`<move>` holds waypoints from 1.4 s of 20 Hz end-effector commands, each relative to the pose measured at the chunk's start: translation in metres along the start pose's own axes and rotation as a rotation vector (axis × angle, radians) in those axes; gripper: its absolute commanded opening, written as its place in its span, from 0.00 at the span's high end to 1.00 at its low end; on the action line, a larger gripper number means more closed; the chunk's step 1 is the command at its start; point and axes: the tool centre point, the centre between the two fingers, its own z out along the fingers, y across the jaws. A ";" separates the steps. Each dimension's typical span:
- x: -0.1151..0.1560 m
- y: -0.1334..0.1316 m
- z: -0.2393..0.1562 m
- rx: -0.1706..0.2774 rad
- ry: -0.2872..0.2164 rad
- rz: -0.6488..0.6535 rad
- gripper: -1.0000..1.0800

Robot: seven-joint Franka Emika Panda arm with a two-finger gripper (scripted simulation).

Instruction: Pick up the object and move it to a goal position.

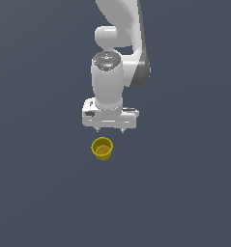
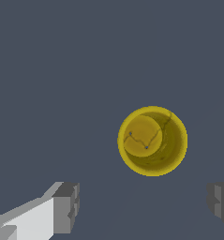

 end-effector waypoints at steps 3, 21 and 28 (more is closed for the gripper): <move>0.000 -0.001 -0.001 0.000 0.000 -0.005 0.38; 0.004 0.011 0.009 -0.023 0.046 -0.006 0.38; 0.011 0.035 0.028 -0.049 0.118 0.027 0.38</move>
